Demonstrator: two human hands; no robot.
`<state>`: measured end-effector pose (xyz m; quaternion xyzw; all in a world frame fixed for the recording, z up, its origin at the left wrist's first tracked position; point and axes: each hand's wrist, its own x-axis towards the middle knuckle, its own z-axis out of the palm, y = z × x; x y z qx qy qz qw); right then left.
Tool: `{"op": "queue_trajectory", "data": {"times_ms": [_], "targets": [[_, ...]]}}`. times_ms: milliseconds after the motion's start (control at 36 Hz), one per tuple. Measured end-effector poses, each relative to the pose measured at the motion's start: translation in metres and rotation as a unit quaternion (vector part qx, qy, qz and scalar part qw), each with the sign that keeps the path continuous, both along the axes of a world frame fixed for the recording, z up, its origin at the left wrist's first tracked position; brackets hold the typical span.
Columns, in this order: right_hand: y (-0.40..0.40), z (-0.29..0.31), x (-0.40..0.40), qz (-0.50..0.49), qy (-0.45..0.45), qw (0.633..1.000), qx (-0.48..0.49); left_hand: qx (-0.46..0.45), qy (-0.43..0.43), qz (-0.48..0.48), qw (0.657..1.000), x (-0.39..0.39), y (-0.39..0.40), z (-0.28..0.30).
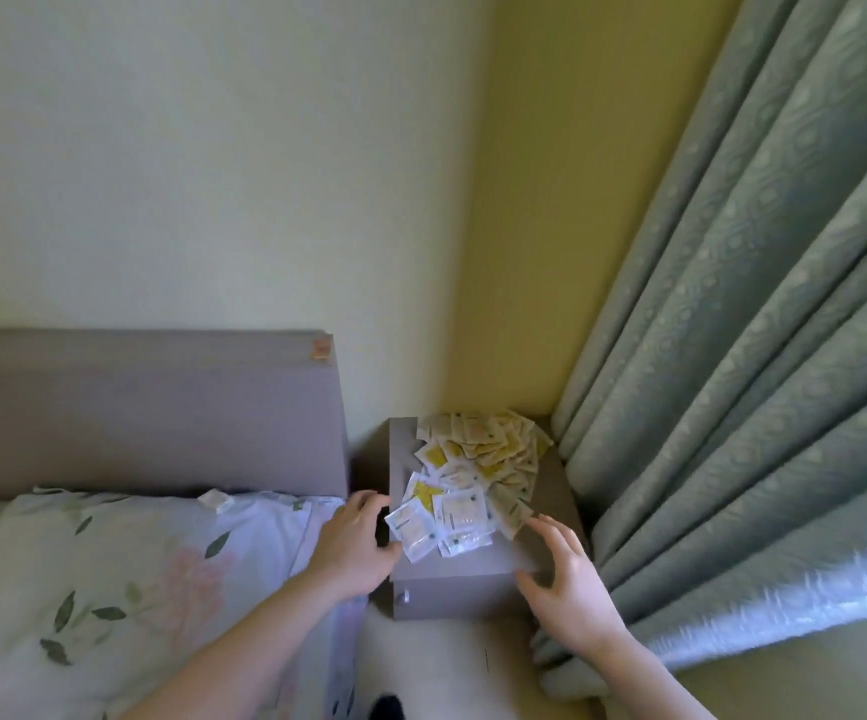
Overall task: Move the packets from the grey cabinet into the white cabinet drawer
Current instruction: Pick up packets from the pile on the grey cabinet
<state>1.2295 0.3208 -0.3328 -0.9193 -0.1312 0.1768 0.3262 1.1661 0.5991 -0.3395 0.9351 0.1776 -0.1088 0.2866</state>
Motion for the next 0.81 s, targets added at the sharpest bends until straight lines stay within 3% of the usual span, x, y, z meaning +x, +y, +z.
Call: {"op": "queue_trajectory", "data": {"times_ms": [361,611,806], "targets": [[0.047,-0.08,0.103,-0.029,0.16,0.983,-0.083,-0.072,0.161,0.057,0.983,0.089,0.034,-0.088],[0.066,-0.141,0.18,-0.02,0.216,0.969,-0.118,-0.041,0.168,0.053,0.983,0.156,0.053,-0.135],[0.082,-0.196,0.222,-0.032,0.2,0.968,-0.148,0.005,0.149,-0.018,0.989,0.205,0.066,-0.204]]}}
